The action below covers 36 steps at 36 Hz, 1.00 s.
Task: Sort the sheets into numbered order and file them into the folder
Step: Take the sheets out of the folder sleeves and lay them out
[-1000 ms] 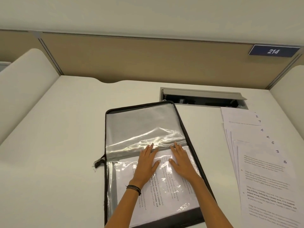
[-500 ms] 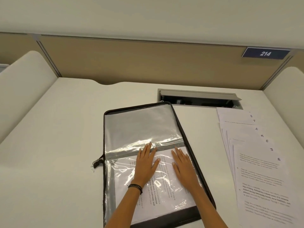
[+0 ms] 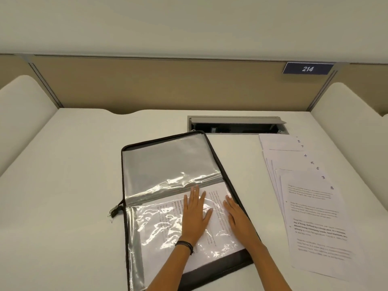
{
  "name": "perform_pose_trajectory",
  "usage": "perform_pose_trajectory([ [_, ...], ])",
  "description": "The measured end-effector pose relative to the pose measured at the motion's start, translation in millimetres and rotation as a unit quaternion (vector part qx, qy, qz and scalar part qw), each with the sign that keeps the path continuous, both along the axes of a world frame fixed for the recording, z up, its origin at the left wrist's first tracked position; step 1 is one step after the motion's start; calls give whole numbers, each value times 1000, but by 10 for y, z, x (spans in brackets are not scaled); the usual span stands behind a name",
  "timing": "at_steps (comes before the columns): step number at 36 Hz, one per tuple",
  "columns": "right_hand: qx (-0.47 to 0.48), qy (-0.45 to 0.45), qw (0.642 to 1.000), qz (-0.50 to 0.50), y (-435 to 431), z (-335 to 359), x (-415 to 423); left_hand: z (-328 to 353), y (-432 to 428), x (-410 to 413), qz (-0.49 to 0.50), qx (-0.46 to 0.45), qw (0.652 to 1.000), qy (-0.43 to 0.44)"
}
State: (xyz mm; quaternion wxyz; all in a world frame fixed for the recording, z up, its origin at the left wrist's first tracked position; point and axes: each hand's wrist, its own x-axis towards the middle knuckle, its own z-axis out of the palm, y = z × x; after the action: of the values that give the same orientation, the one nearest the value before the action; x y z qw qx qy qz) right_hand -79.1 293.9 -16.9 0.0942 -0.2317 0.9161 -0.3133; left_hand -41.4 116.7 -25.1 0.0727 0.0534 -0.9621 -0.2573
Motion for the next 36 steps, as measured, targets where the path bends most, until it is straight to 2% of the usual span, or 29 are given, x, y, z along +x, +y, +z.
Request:
perform_pose_trajectory([
  [3,-15,-41,999,-5,75,78,26,-16,211,-60,-8,23,1000,5],
  [7,-93,-108,988,-59,210,162,40,-8,343,-154,30,18,999,-41],
  [12,-238,-193,931,-197,317,330,105,-34,353,-165,45,-39,997,-53],
  [15,-277,-214,905,-240,404,373,127,-46,345,-164,42,-44,997,-55],
  [18,-285,-238,890,-265,473,382,144,-63,317,-174,36,-41,997,-56],
  [22,-278,-237,887,-283,517,372,202,-114,279,-205,26,-29,998,-48],
  [27,-248,-219,905,-268,534,406,248,-127,289,-188,6,28,999,-23],
  [36,-201,-218,921,-252,485,478,201,-52,266,-174,-2,35,998,-55],
])
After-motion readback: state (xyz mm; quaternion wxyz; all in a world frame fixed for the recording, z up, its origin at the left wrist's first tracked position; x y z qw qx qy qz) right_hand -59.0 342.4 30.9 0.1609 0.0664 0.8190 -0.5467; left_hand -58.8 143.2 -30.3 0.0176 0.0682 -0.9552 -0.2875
